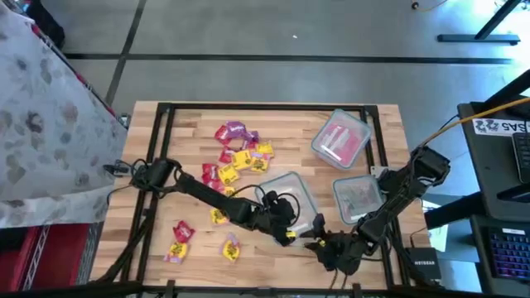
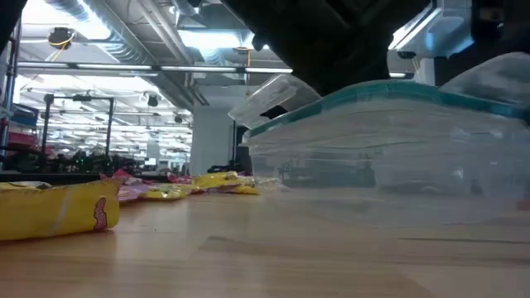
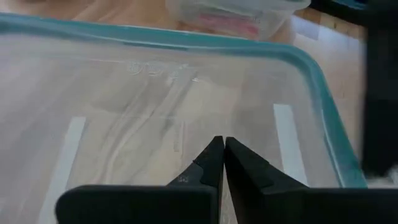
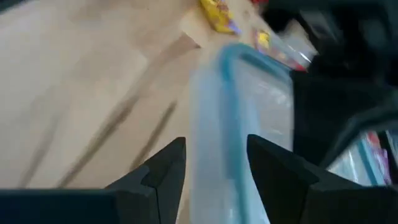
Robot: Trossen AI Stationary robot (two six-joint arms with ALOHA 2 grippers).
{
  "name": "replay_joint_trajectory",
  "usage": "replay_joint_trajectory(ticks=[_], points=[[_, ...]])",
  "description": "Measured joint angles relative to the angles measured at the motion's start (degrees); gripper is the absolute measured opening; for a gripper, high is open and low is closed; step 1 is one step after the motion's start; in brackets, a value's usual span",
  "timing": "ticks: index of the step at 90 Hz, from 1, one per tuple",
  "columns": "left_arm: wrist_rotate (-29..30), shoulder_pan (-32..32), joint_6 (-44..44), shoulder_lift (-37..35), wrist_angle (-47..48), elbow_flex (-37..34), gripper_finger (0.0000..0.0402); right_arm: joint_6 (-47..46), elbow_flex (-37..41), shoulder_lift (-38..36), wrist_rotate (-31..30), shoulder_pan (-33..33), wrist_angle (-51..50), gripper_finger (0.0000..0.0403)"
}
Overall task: Sort candy
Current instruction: Open the rectangular transparent food container
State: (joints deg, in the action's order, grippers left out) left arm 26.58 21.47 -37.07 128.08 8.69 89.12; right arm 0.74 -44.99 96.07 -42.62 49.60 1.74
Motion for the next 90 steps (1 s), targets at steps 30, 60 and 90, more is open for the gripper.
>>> replay_joint_trajectory(ticks=[30, 60, 90], points=[[2.8, 2.0, 2.0, -3.9, 1.6, 0.3, 0.0, -3.5, -5.2, 0.0, 2.4, -0.2, -5.4, 0.0013], [19.6, 6.8, 17.1, -17.0, 3.6, 1.6, 0.0, 1.5, -15.1, -0.2, -4.9, -0.4, -12.4, 0.0004], [37.6, 14.4, 24.6, -23.2, 2.7, 1.7, 0.0, 18.5, -15.5, -0.3, -36.3, -1.6, -12.2, 0.0002]])
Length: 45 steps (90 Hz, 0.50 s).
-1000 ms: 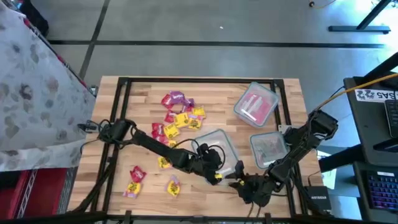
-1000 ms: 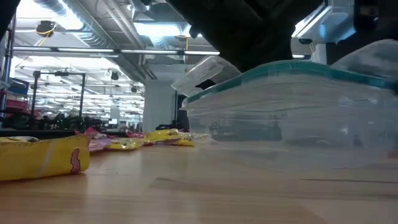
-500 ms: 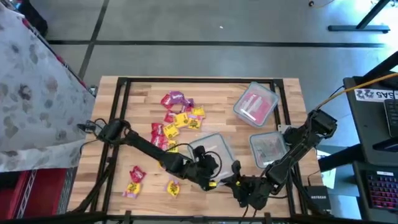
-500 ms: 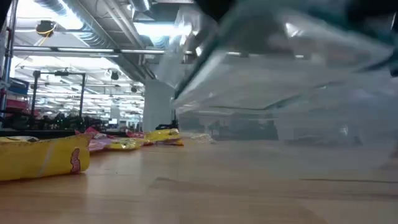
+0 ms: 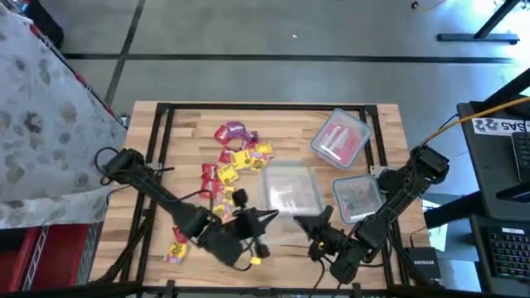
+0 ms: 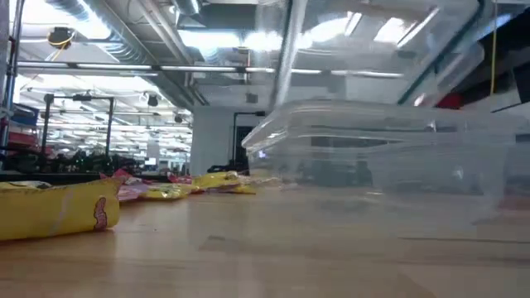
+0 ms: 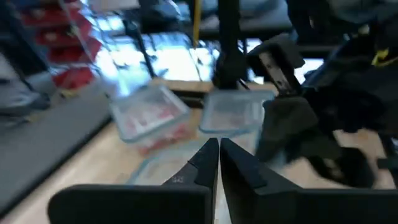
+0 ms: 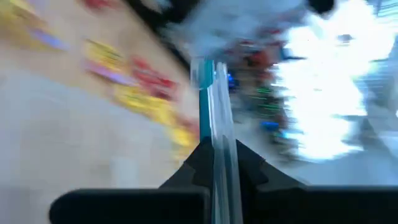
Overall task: Sort candy
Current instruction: Open the rectangular transparent food container
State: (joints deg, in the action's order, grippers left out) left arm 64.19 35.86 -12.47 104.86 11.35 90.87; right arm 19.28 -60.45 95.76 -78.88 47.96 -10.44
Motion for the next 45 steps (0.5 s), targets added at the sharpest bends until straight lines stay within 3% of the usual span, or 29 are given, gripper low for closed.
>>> replay_joint_trajectory(ticks=[9, 20, 45], points=[[2.3, 1.4, 0.2, 0.2, 0.4, -0.4, 0.0, 7.9, 0.0, -1.2, -6.1, -2.3, -1.1, 0.0002], [2.7, 2.3, -4.0, 0.2, 0.6, -1.9, 0.0, 7.7, 0.0, -4.0, -6.2, -6.5, -11.6, 0.0001], [2.4, 2.8, -13.0, 0.3, 3.3, -5.2, 0.0, -26.8, 0.0, -9.0, 7.8, -22.4, -47.3, 0.0001]])
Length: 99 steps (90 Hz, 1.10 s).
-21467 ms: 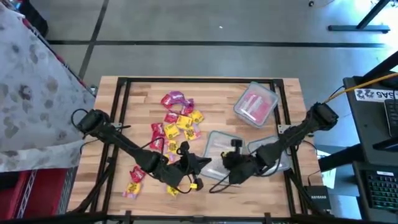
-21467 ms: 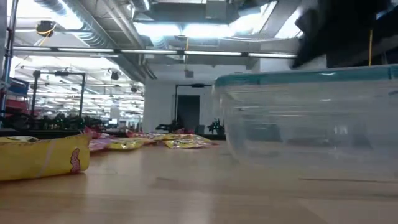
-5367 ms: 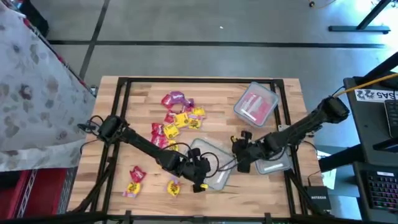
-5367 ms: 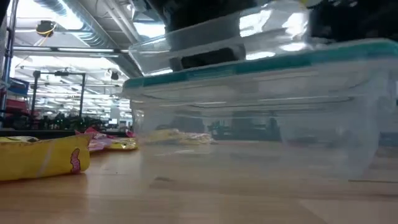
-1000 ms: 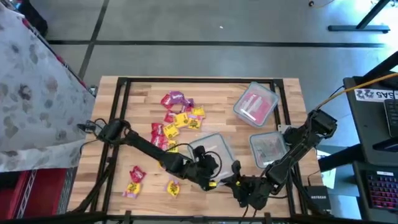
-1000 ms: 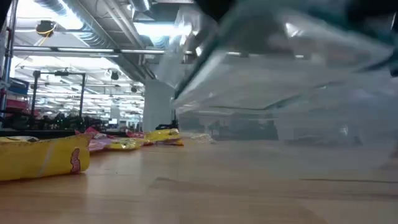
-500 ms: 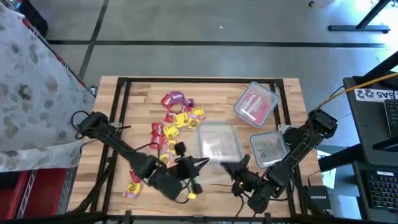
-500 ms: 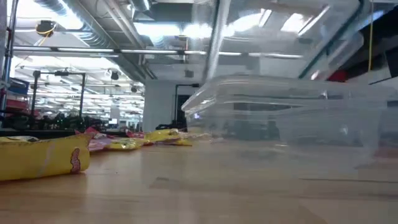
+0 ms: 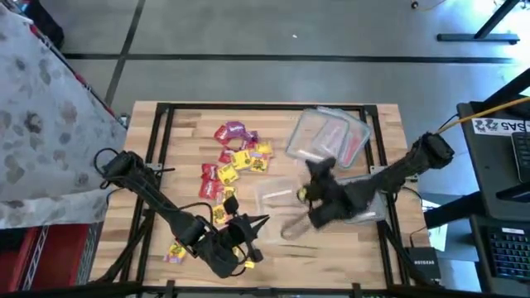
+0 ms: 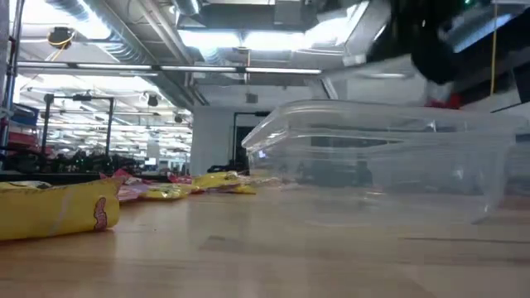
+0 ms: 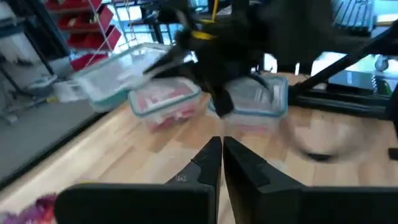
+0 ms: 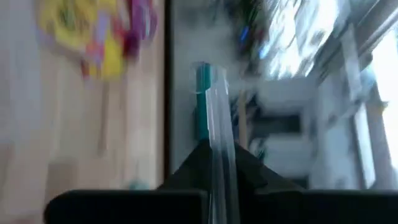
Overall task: Sort candy
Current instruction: Open the rectangular transparent food container
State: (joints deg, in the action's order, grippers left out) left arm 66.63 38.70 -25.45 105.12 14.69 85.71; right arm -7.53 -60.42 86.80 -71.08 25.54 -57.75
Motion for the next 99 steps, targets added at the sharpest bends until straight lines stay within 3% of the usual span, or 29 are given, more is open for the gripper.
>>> replay_joint_trajectory(ticks=[9, 15, 36, 55, 84, 99], points=[[0.0, 0.0, -2.5, 0.0, 0.0, -1.2, 0.0, -14.2, 0.0, -0.1, 0.0, -5.3, -8.8, 0.0001], [0.0, 0.0, -4.2, 0.0, 0.7, -1.7, 0.0, -18.9, 0.5, -0.1, 1.9, -8.3, -10.8, 0.0001], [-1.3, 0.1, -9.9, 0.0, 5.4, -1.9, 0.0, -18.2, 6.5, -0.2, 11.1, -13.3, -4.9, 0.0003], [-5.2, 0.3, -16.4, 0.0, 10.9, -1.9, 0.0, -15.2, 10.0, -0.1, 19.7, -13.2, 0.2, 0.0035], [-17.8, 0.3, -27.2, 0.0, 18.1, -1.9, 0.0, -12.4, 10.0, -2.7, 21.7, -13.2, 0.6, 0.0123], [-30.3, 0.4, -36.7, 0.0, 21.3, -1.9, 0.0, -8.4, 9.8, -9.0, 23.0, -10.8, 1.0, 0.0181]])
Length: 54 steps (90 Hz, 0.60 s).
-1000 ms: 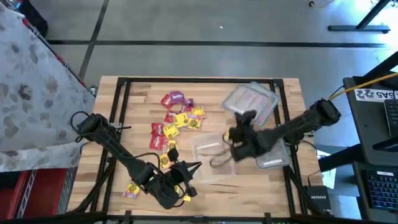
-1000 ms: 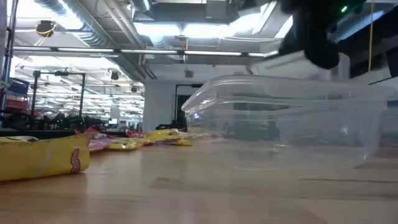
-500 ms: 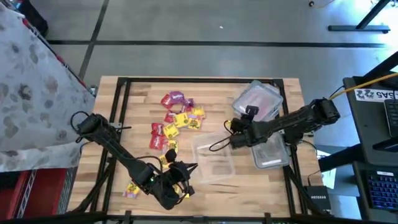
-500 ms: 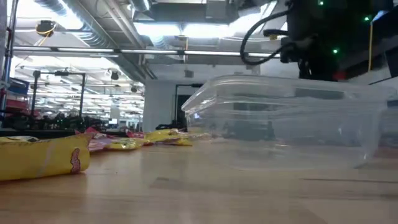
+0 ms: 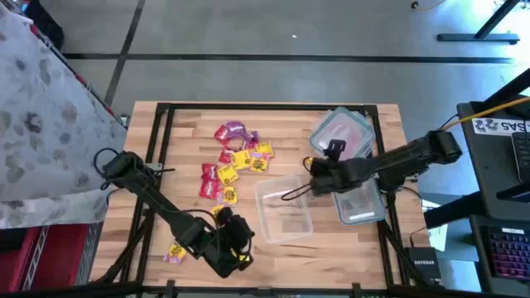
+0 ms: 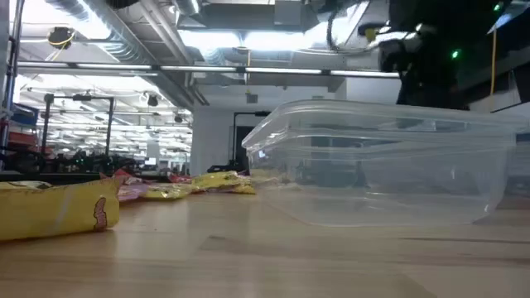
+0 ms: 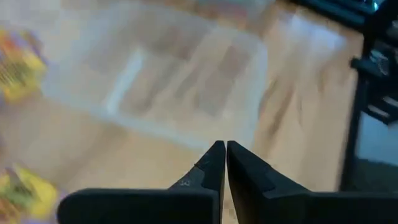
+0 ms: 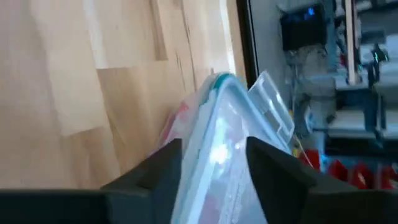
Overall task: Sort candy
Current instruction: Open the rectangular transparent food container, then put the yellow candy into the rectangular transparent food container
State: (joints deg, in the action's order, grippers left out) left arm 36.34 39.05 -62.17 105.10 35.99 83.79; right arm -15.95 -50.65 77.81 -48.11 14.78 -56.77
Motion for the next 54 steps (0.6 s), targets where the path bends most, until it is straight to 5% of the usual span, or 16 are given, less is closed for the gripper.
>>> replay_joint_trajectory(ticks=[27, 54], points=[[-12.4, 4.2, -12.9, 0.0, 7.1, 0.0, 0.0029, 1.3, 0.0, -13.8, 9.8, 14.1, 15.5, 0.0199], [-11.4, 7.5, -7.9, 5.7, 11.6, 0.0, 0.0139, 10.9, 3.7, -10.1, 10.1, 32.4, 45.4, 0.0176]])
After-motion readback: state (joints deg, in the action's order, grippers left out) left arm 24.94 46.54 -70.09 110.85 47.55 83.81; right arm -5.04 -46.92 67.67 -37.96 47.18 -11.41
